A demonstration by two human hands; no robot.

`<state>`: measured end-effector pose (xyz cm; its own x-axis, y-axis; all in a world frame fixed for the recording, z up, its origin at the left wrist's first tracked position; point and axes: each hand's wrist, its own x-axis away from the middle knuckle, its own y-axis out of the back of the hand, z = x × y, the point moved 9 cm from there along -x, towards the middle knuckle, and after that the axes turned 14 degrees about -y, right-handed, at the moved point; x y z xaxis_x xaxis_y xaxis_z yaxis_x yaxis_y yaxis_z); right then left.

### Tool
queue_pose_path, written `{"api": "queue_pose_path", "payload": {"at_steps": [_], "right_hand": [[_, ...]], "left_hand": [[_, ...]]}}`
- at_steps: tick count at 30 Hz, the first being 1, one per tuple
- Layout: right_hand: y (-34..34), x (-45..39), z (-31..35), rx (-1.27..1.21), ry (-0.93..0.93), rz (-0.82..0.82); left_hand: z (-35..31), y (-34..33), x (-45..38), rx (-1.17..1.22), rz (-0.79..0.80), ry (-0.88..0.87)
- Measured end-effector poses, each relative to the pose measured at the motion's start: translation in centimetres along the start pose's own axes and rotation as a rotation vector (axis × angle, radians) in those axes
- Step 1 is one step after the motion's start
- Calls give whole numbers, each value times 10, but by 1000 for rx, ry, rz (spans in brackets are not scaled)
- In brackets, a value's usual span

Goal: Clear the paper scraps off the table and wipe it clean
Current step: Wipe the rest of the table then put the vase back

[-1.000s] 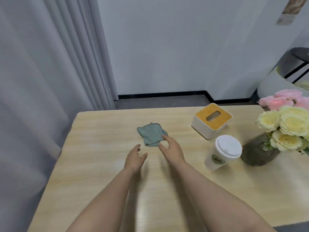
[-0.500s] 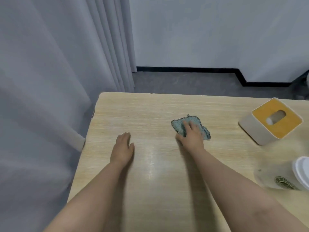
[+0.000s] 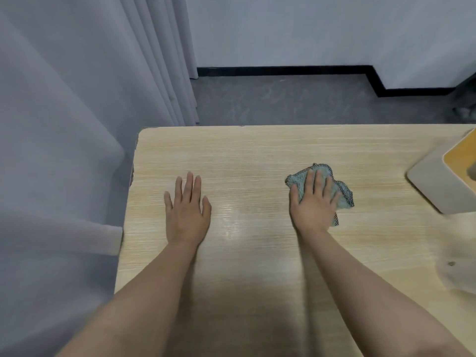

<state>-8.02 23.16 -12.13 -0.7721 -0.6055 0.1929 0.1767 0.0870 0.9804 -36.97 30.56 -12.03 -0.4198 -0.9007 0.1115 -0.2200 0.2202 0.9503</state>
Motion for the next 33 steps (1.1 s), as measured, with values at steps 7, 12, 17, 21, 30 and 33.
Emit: {"api": "queue_pose_path", "payload": {"at_steps": [7,12,17,21,30,33], "right_hand": [[1,-1,11,-31,67,-20],[9,1,8,-90,173,50],[11,0,-4,-42,180,12],[6,-7,35,-33,182,-1],[-8,21,207,-1,693,109],[-17,74,241,44,982,155]], "left_hand": [[1,1,0,3,-14,17],[2,1,0,13,-15,17],[3,0,0,-7,-7,28],[4,0,-1,-23,-5,33],[4,0,-2,-31,-6,22],[5,0,-3,-40,-7,29]]}}
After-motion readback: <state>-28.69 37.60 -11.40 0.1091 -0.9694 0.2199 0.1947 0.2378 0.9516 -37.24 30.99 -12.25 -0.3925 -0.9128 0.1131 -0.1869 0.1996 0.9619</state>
